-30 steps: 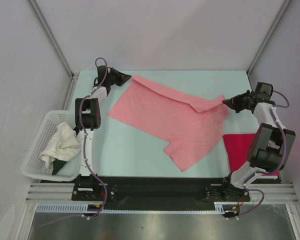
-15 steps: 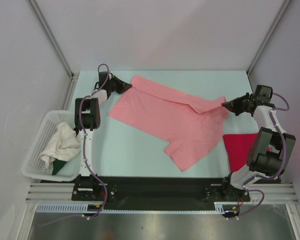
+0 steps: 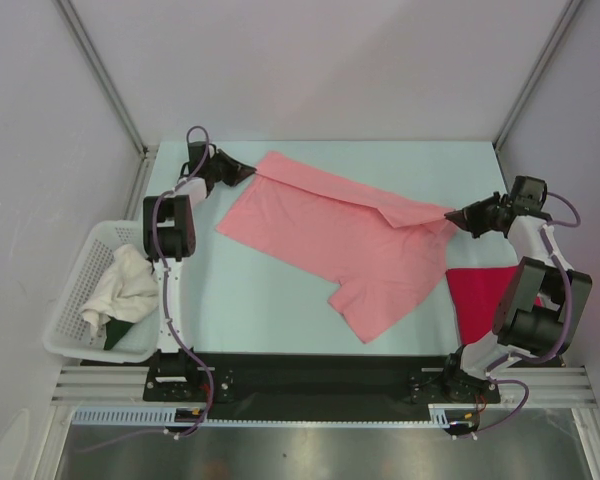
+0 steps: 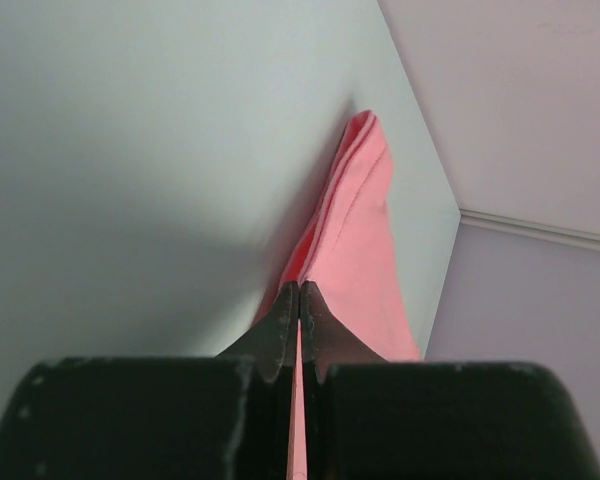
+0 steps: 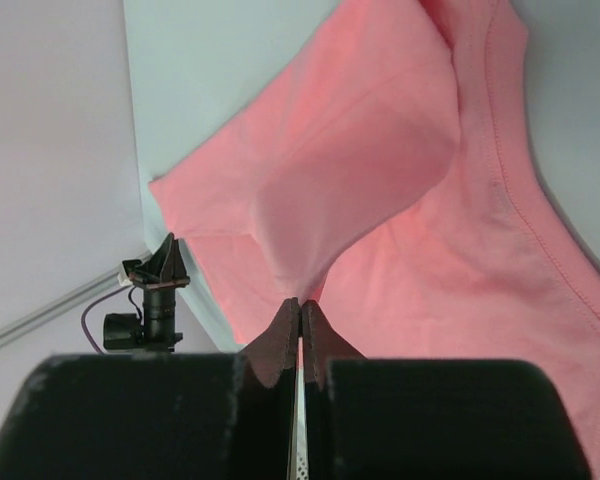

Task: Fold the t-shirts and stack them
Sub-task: Fold the tshirt

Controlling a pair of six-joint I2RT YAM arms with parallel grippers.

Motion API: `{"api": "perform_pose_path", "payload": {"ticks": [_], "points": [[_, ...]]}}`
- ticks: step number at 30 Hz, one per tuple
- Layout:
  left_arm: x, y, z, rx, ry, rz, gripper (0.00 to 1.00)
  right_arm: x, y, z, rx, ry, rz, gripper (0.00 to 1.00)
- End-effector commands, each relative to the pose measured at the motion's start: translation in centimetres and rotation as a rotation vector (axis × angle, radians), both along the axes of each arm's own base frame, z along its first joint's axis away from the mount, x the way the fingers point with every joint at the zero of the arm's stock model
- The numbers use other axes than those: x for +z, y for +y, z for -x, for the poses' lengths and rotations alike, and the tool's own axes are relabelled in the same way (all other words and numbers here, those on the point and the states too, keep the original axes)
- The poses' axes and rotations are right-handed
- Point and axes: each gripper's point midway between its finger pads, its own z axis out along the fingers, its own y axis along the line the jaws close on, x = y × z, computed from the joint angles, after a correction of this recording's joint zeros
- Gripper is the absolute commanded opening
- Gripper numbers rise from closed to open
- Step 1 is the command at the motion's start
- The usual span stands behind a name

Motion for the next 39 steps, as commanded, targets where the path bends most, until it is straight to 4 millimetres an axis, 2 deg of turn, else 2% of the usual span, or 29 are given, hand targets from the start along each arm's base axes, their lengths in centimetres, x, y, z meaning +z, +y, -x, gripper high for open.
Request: {"api": "perform_pose_path", "payload": {"ticks": [1, 12, 20, 24, 27, 28, 31, 33, 34, 35, 37, 38, 39], "points": [[5.8, 0.4, -0.6, -0.021, -0.114, -0.019, 0.0, 1.7, -1.0, -0.3, -0.005, -0.046, 0.036, 0.0], [4.2, 0.3, 0.8, -0.039, -0.076, -0.03, 0.0, -0.3, -0.3, 0.9, -0.003, 0.0, 0.024, 0.0], [3.5, 0.3, 1.1, -0.038, -0.055, -0.034, 0.02, -1.7, 0.0, 2.0, -0.008, 0.04, 0.012, 0.0], [3.8, 0.3, 1.2, -0.046, -0.062, -0.054, 0.04, -2.4, 0.1, 3.0, -0.01, 0.081, 0.019, 0.0], [3.9, 0.8, 1.2, -0.038, -0.068, -0.093, 0.05, -3.7, 1.0, 4.2, 0.0, 0.13, 0.013, 0.01], [3.8, 0.9, 1.6, -0.044, -0.05, -0.115, 0.05, -4.8, 1.7, 5.1, 0.008, 0.164, 0.003, 0.02], [4.2, 1.5, 1.4, -0.034, -0.068, -0.162, 0.09, -6.1, 2.1, 6.8, 0.003, 0.204, 0.006, 0.01], [4.6, 1.5, 1.2, -0.042, -0.073, -0.17, 0.13, -6.5, 2.3, 7.0, 0.012, 0.201, 0.003, 0.02], [4.3, 1.5, 1.0, -0.047, -0.069, -0.168, 0.18, -6.7, 2.4, 6.9, 0.021, 0.198, 0.005, 0.02], [4.1, 1.4, 0.9, -0.049, -0.066, -0.164, 0.23, -6.7, 2.7, 6.8, 0.036, 0.19, 0.002, 0.04], [4.8, 1.2, 0.7, -0.059, -0.078, -0.166, 0.31, -7.0, 3.2, 6.5, 0.074, 0.189, -0.003, 0.17], [5.1, 1.2, 0.8, -0.062, -0.085, -0.18, 0.31, -6.9, 3.5, 6.7, 0.094, 0.215, 0.01, 0.24], [5.4, 1.2, 1.0, -0.061, -0.086, -0.207, 0.33, -6.8, 3.4, 6.7, 0.108, 0.221, 0.025, 0.37]]}}
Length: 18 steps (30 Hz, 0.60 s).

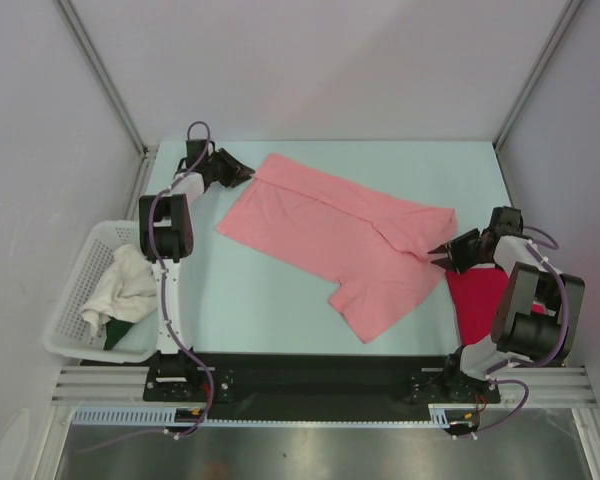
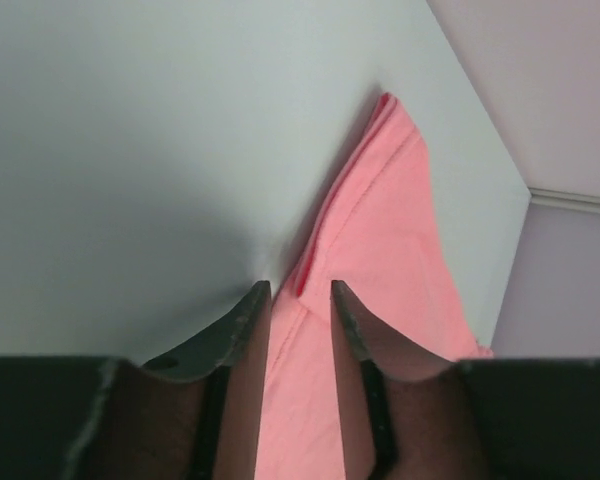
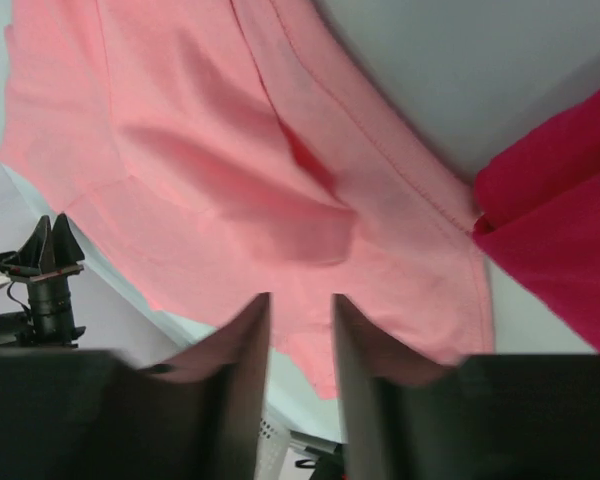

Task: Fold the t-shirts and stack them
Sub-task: Fold the tshirt

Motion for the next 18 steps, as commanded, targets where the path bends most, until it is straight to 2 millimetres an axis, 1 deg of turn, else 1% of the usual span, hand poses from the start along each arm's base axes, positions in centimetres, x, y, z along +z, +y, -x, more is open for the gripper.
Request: {"api": "perform_pose_path", "payload": {"ticks": [1, 2, 3, 4, 5, 6, 7, 8, 9, 10, 11, 12, 13, 14, 15, 16, 17, 18], "points": [[5.7, 1.1, -0.8, -0.008, -0.128, -0.129, 0.38, 1.5, 0.3, -0.6, 0.099, -0.042, 0.064, 0.44], [7.5, 1.0, -0.7, -0.007, -0.165, -0.157, 0.39, 1.9, -0.1, -0.7, 0.101, -0.054, 0.101, 0.49], [7.9, 1.1, -0.4, 0.0, -0.17, -0.184, 0.41, 2.9, -0.9, -1.5, 0.097, -0.092, 0.146, 0.58], [8.7, 1.3, -0.6, -0.005, -0.215, -0.226, 0.44, 3.6, -1.7, -2.2, 0.095, -0.131, 0.191, 0.62], [9.4, 1.5, -0.8, -0.006, -0.24, -0.242, 0.46, 4.5, -2.7, -4.1, 0.084, -0.21, 0.227, 0.64], [10.6, 1.4, -1.4, -0.013, -0.289, -0.248, 0.48, 5.5, -3.9, -5.7, 0.073, -0.265, 0.259, 0.66], [11.2, -1.3, -1.2, -0.079, -0.317, -0.206, 0.48, 5.8, -4.7, -7.0, 0.074, -0.288, 0.289, 0.68], [11.3, -2.2, -1.5, -0.103, -0.334, -0.174, 0.47, 4.4, -5.4, -8.2, 0.086, -0.27, 0.285, 0.68], [11.5, -3.1, -2.5, -0.102, -0.352, -0.119, 0.46, 3.9, -5.9, -9.1, 0.086, -0.261, 0.281, 0.68], [11.3, -3.9, -2.6, -0.105, -0.346, -0.082, 0.44, 5.3, -6.8, -11.0, 0.085, -0.299, 0.303, 0.68], [11.2, -5.3, -2.6, -0.116, -0.364, -0.039, 0.42, 3.8, -7.2, -11.8, 0.104, -0.282, 0.314, 0.67], [11.2, -6.3, -2.6, -0.1, -0.359, 0.012, 0.41, 3.8, -7.3, -12.6, 0.119, -0.292, 0.318, 0.65], [11.5, -7.1, -3.0, -0.097, -0.4, 0.03, 0.42, 4.4, -7.6, -13.8, 0.135, -0.316, 0.338, 0.65], [11.1, -8.4, -3.0, -0.097, -0.401, 0.037, 0.43, 3.6, -8.3, -13.8, 0.141, -0.278, 0.365, 0.65], [11.0, -9.1, -3.2, -0.086, -0.394, 0.057, 0.43, 2.6, -8.4, -14.2, 0.153, -0.257, 0.362, 0.66], [10.1, -9.5, -3.4, -0.076, -0.383, 0.072, 0.43, 2.4, -8.5, -14.5, 0.16, -0.259, 0.363, 0.66], [9.8, -10.2, -3.5, -0.066, -0.38, 0.09, 0.44, 2.7, -8.9, -15.0, 0.158, -0.265, 0.379, 0.66], [9.7, -10.3, -3.9, -0.03, -0.363, 0.128, 0.44, 1.9, -9.1, -15.2, 0.167, -0.259, 0.382, 0.66]]}}
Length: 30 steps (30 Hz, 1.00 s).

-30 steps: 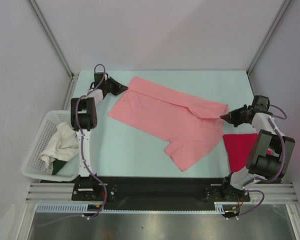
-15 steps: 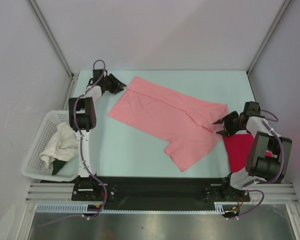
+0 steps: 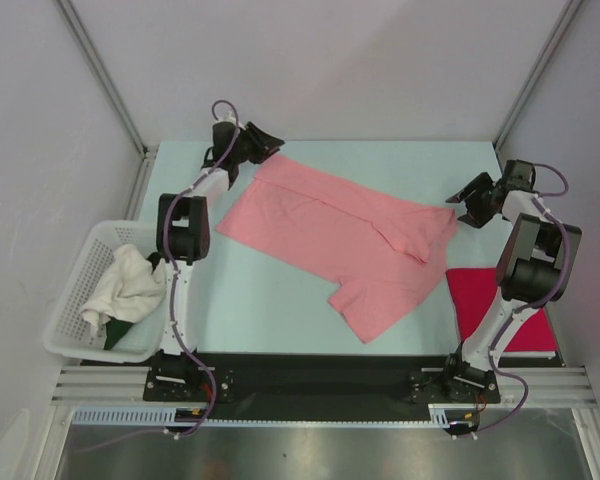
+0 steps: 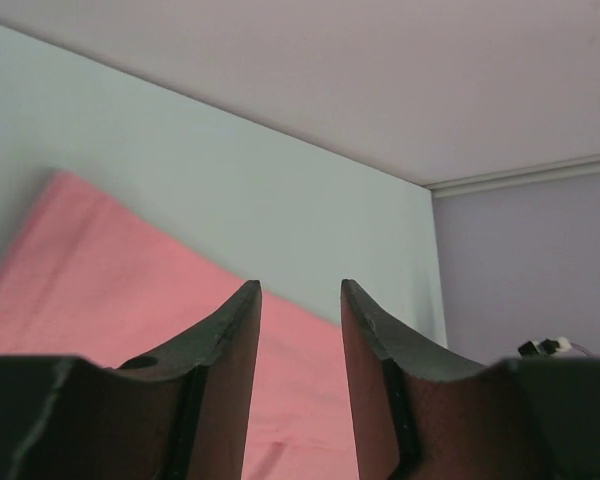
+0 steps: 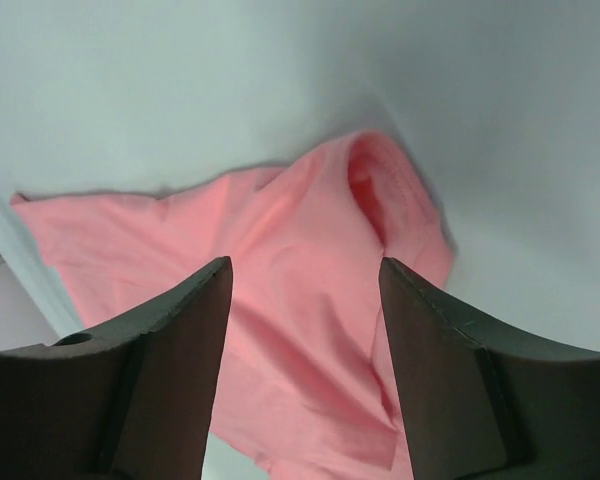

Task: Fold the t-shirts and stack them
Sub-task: Fold the tshirt

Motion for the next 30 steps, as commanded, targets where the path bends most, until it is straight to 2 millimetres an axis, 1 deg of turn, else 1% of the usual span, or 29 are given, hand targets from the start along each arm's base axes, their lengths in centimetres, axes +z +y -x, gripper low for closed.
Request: {"api": "perform_pose_path", "payload": {"ticks": [1, 2, 3, 4, 5, 6, 7, 8, 10, 11, 13, 14, 15, 17, 18, 19, 20, 21, 23, 24, 25, 26, 27, 28, 29, 30], "points": [[-0.8, -2.3, -1.4, 0.039, -0.013, 0.135, 0.43, -0.2, -1.0, -1.4, 0.043, -0.024, 0.071, 0.66], [-1.2, -2.3, -1.7, 0.053, -0.005, 0.155, 0.41, 0.0, -1.1, -2.0, 0.053, -0.038, 0.061, 0.66], [-0.6, -2.2, -2.2, 0.077, -0.01, 0.208, 0.4, -0.4, -1.0, -2.3, 0.059, -0.034, 0.052, 0.65], [-1.0, -2.3, -2.4, 0.087, 0.001, 0.229, 0.38, -1.3, -1.0, -2.4, 0.06, -0.017, 0.043, 0.63], [-2.4, -2.3, -2.6, 0.098, 0.026, 0.242, 0.38, -1.8, -0.9, -2.6, 0.066, -0.01, 0.036, 0.62], [-2.2, -2.4, -2.9, 0.106, 0.033, 0.263, 0.38, -1.8, -0.9, -2.9, 0.067, -0.015, 0.035, 0.59], [-2.6, -2.3, -3.1, 0.117, 0.045, 0.27, 0.38, -2.3, -0.9, -3.2, 0.072, -0.012, 0.031, 0.58], [-3.3, -2.4, -3.3, 0.123, 0.059, 0.273, 0.38, -2.3, -1.0, -3.5, 0.068, -0.014, 0.039, 0.57], [-4.0, -2.3, -3.3, 0.14, 0.089, 0.282, 0.37, -2.7, -1.2, -3.8, 0.066, -0.009, 0.04, 0.54], [-4.4, -2.2, -3.3, 0.147, 0.104, 0.279, 0.37, -3.4, -1.2, -3.8, 0.066, 0.005, 0.031, 0.53], [-5.2, -2.0, -3.2, 0.161, 0.125, 0.27, 0.37, -3.5, -1.4, -4.3, 0.06, 0.002, 0.025, 0.47], [-5.4, -1.9, -3.2, 0.167, 0.135, 0.266, 0.37, -4.1, -1.4, -4.3, 0.052, 0.02, 0.022, 0.43], [-6.0, -1.8, -3.1, 0.168, 0.149, 0.255, 0.37, -4.1, -1.7, -4.3, 0.041, 0.023, 0.03, 0.33], [-6.4, -1.4, -3.1, 0.173, 0.158, 0.252, 0.37, -4.8, -2.8, -3.8, -0.02, 0.075, 0.056, 0.13], [-6.6, -1.4, -3.1, 0.172, 0.163, 0.252, 0.37, -4.8, -3.5, -3.5, -0.047, 0.092, 0.073, 0.0], [-6.8, -1.2, -3.1, 0.173, 0.165, 0.251, 0.36, -5.3, -4.4, -2.8, -0.085, 0.132, 0.106, 0.0], [-6.5, -1.2, -3.1, 0.163, 0.16, 0.248, 0.36, -5.2, -4.8, -2.7, -0.101, 0.134, 0.114, 0.0], [-6.8, -1.2, -3.0, 0.157, 0.168, 0.227, 0.36, -5.1, -4.9, -2.7, -0.108, 0.134, 0.116, 0.0], [-5.7, -1.0, -3.0, 0.147, 0.153, 0.207, 0.36, -5.1, -4.8, -2.7, -0.102, 0.147, 0.103, 0.0], [-5.4, -1.0, -2.8, 0.137, 0.145, 0.19, 0.36, -5.3, -4.6, -2.8, -0.085, 0.155, 0.099, 0.1], [-5.0, -0.9, -2.8, 0.133, 0.14, 0.18, 0.38, -5.3, -4.6, -2.7, -0.079, 0.164, 0.102, 0.15], [-3.6, -0.7, -2.7, 0.126, 0.12, 0.174, 0.38, -4.9, -4.6, -2.6, -0.076, 0.187, 0.121, 0.2], [-2.8, -0.7, -2.5, 0.106, 0.109, 0.151, 0.39, -4.6, -4.7, -2.5, -0.069, 0.195, 0.137, 0.33], [-2.0, -0.5, -2.3, 0.099, 0.099, 0.135, 0.41, -4.1, -5.3, -2.1, -0.075, 0.219, 0.179, 0.38], [0.0, -0.3, -1.9, 0.085, 0.075, 0.092, 0.42, -3.2, -5.2, -1.5, -0.069, 0.254, 0.201, 0.45], [1.1, -0.2, -1.5, 0.076, 0.065, 0.068, 0.43, -2.6, -5.5, -1.0, -0.069, 0.276, 0.235, 0.49]]}}
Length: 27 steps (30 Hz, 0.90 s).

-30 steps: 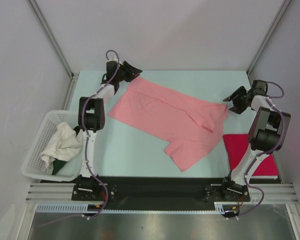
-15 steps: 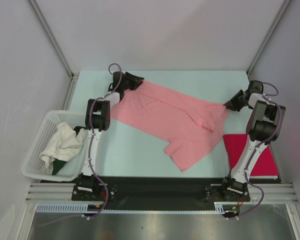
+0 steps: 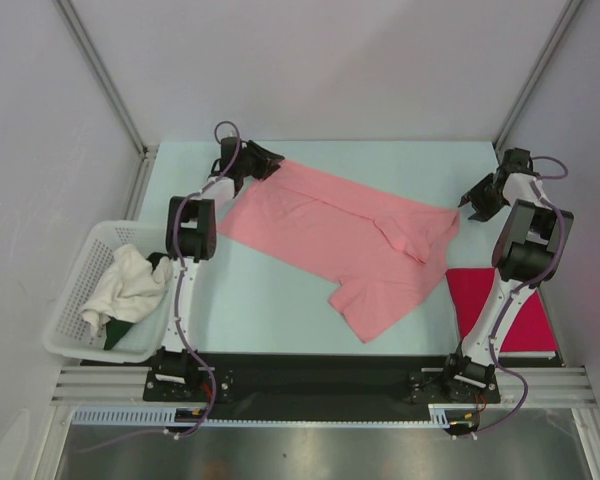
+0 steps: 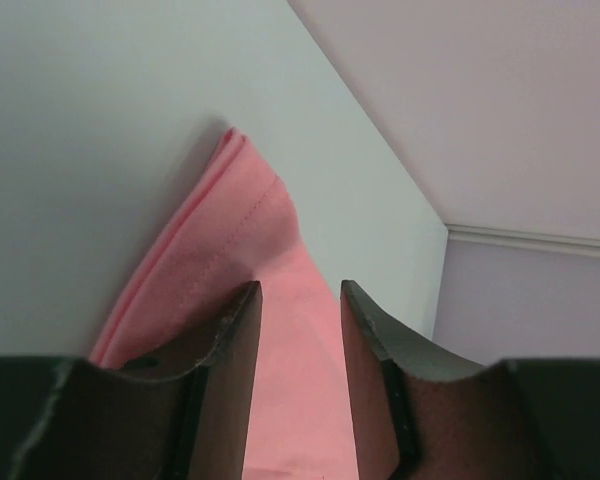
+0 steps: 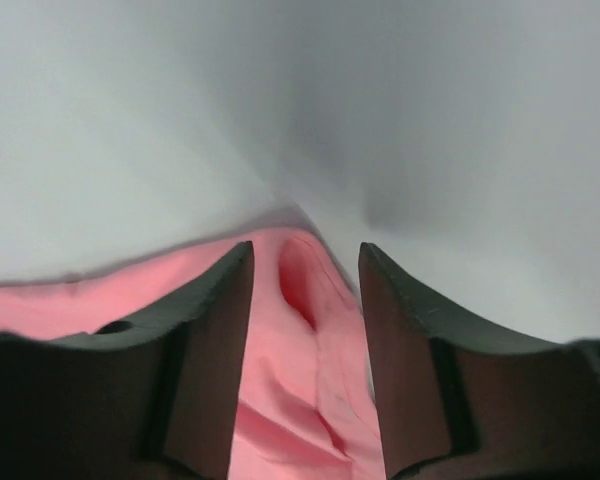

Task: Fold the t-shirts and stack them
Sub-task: Fold the tshirt

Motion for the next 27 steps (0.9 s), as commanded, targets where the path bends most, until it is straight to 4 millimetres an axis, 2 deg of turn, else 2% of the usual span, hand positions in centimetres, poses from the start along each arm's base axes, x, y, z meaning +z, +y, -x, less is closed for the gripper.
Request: {"api": "perform_pose_path", "payload": {"ticks": [1, 3, 4, 5, 6, 7, 8, 9, 10, 11, 12, 13, 14, 15, 16, 17, 19, 20, 22, 23, 26, 27], "points": [[12.8, 0.8, 0.8, -0.06, -0.195, -0.111, 0.45, 3.3, -1.7, 2.6, 0.005, 0.111, 0.164, 0.52], [13.6, 1.3, 2.3, -0.075, -0.183, -0.197, 0.46, 4.9, -2.3, 3.9, 0.001, 0.134, 0.238, 0.57], [14.8, 1.0, 3.4, -0.085, -0.198, -0.224, 0.46, 6.9, -2.7, 4.5, 0.007, 0.113, 0.299, 0.59], [13.5, 1.0, 4.9, -0.101, -0.16, -0.251, 0.46, 7.9, -2.5, 4.8, 0.016, 0.101, 0.32, 0.61], [16.9, 1.0, 6.7, -0.115, -0.214, -0.287, 0.45, 8.5, -1.4, 4.9, 0.046, 0.091, 0.337, 0.62], [17.3, 0.3, 8.1, -0.138, -0.219, -0.305, 0.45, 8.5, -0.5, 5.6, 0.082, 0.1, 0.338, 0.62], [14.5, 0.3, 10.3, -0.17, -0.158, -0.335, 0.46, 9.7, 0.6, 5.9, 0.103, 0.076, 0.343, 0.62], [17.6, 0.2, 12.4, -0.176, -0.204, -0.34, 0.46, 9.2, 3.2, 6.3, 0.166, 0.08, 0.329, 0.62], [17.1, -0.7, 14.3, -0.211, -0.189, -0.341, 0.46, 9.5, 4.4, 6.6, 0.194, 0.069, 0.322, 0.62], [14.6, -0.7, 17.0, -0.245, -0.127, -0.343, 0.45, 10.3, 6.1, 6.9, 0.234, 0.038, 0.316, 0.61], [14.2, -1.1, 18.7, -0.276, -0.12, -0.352, 0.45, 10.6, 7.6, 7.1, 0.271, 0.016, 0.303, 0.6], [16.4, -1.9, 21.2, -0.308, -0.167, -0.353, 0.46, 10.6, 10.5, 7.3, 0.345, -0.004, 0.292, 0.6], [13.5, -2.0, 24.1, -0.357, -0.103, -0.372, 0.45, 10.7, 12.0, 8.2, 0.388, -0.02, 0.284, 0.59], [13.1, -2.4, 25.9, -0.387, -0.098, -0.379, 0.46, 10.4, 12.9, 8.7, 0.414, -0.027, 0.273, 0.59], [14.9, -3.3, 28.5, -0.42, -0.142, -0.381, 0.46, 10.5, 16.9, 8.9, 0.518, -0.075, 0.233, 0.57], [12.5, -3.2, 31.1, -0.454, -0.087, -0.396, 0.46, 9.5, 18.1, 10.0, 0.556, -0.061, 0.216, 0.54], [12.4, -4.0, 34.6, -0.504, -0.093, -0.395, 0.46, 8.8, 20.2, 10.4, 0.603, -0.083, 0.189, 0.51], [12.4, -3.5, 36.8, -0.514, -0.089, -0.39, 0.46, 7.5, 21.0, 11.3, 0.623, -0.054, 0.183, 0.49], [12.1, -3.3, 38.9, -0.534, -0.077, -0.37, 0.46, 5.8, 21.6, 11.8, 0.62, -0.017, 0.166, 0.45], [12.2, -2.8, 40.3, -0.533, -0.08, -0.367, 0.46, 5.2, 22.3, 12.0, 0.636, -0.009, 0.161, 0.39], [11.8, -1.9, 42.2, -0.548, -0.066, -0.389, 0.47, 2.9, 23.7, 12.3, 0.673, 0.019, 0.13, 0.32], [12.4, -1.6, 42.6, -0.545, -0.082, -0.397, 0.46, 2.7, 24.1, 12.1, 0.682, 0.02, 0.13, 0.31]]}}
